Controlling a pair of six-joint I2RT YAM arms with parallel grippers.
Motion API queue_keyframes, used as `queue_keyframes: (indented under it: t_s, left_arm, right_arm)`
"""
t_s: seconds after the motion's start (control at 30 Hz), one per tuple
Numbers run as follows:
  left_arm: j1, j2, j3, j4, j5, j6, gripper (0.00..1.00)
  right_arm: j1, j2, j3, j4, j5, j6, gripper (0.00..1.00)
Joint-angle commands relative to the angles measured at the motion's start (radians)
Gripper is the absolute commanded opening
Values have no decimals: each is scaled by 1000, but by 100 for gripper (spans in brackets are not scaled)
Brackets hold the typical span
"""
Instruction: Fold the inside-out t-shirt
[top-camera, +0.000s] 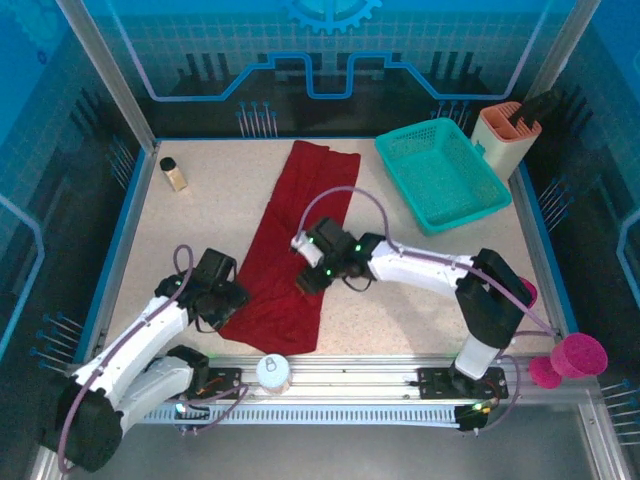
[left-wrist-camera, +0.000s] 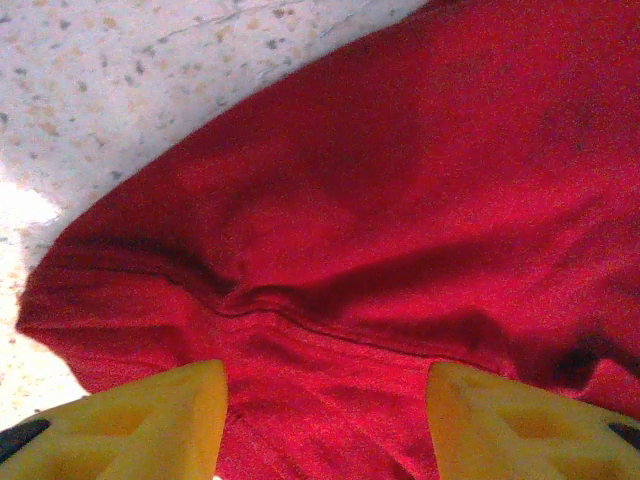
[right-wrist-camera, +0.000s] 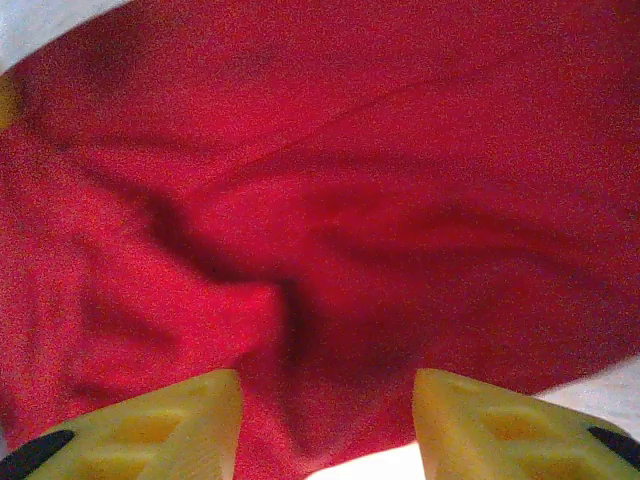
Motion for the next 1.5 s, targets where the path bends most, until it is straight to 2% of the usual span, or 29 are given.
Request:
queue_keyframes:
  t_s: [0.0, 0.13, 0.23, 0.27, 0.3, 0.33, 0.37, 0.4, 0.43, 0.47, 0.53, 0.63, 0.77, 0.83, 0.9, 0.97, 1.03, 1.07, 1.1, 1.17, 1.27, 1.37, 1.47]
  left_arm:
    - [-3, 68, 9, 7, 27, 54, 57]
    - [-3, 160, -9, 77, 5, 55, 59]
    - [-2, 219, -7, 99, -31, 56, 58]
    - [-2, 234, -5, 102, -43, 56, 57]
    - [-2, 247, -3, 108, -57, 55, 52]
    - [-1, 258, -1, 111, -70, 53, 42]
    - [0, 265, -1, 116, -79, 49, 32]
    - [2, 270, 0, 118, -83, 48, 18]
    - [6, 271, 4, 116, -82, 46, 5]
    - [8, 267, 10, 109, -80, 47, 0]
    - [14, 242, 28, 68, -93, 50, 0]
    - [27, 169, 53, -16, -141, 51, 0]
    - [53, 52, 57, -85, -211, 59, 0]
    - [84, 11, 36, -82, -203, 77, 0]
    - [111, -13, 13, -86, -193, 82, 0]
    - [114, -31, -14, -60, -157, 95, 0]
    - [114, -38, -44, -4, -76, 121, 42]
    - [114, -33, -54, 20, -28, 131, 55]
    - [113, -23, -57, 38, 19, 136, 62]
    - [107, 0, -58, 48, 83, 137, 67]
    - [58, 23, -56, 35, 75, 103, 68]
    - [38, 24, -57, 12, 11, 70, 68]
    - [39, 27, -80, 34, -35, 48, 65]
  right_arm:
    - [-9, -3, -60, 18, 11, 50, 52]
    - [7, 44, -85, 24, -35, 106, 53]
    - [24, 69, -86, 33, -25, 128, 53]
    - [27, 76, -81, 35, -20, 132, 53]
    - [31, 84, -77, 41, -15, 130, 52]
    - [32, 91, -75, 50, -15, 123, 46]
    - [32, 95, -74, 61, -12, 117, 36]
    - [31, 94, -76, 73, -9, 108, 22]
    - [32, 89, -74, 74, -12, 90, 13]
    - [34, 80, -71, 59, -6, 77, 9]
    - [36, 47, -65, 11, -1, 39, 0]
    - [54, -11, -50, -87, 8, -47, 0]
    - [113, -22, -10, -225, 108, -104, 0]
    - [135, -15, -5, -261, 151, -112, 0]
    - [145, -10, -22, -256, 144, -116, 8]
    - [145, 3, -43, -229, 84, -115, 26]
    - [145, 24, -43, -239, 89, -106, 32]
    - [143, 28, -36, -255, 103, -106, 37]
    - [143, 23, -33, -268, 126, -108, 41]
    - [137, -5, -33, -281, 168, -108, 45]
    - [124, -46, -23, -286, 175, -96, 50]
    - [111, -53, -20, -238, 54, -37, 53]
    - [114, -40, -72, -107, -62, 44, 59]
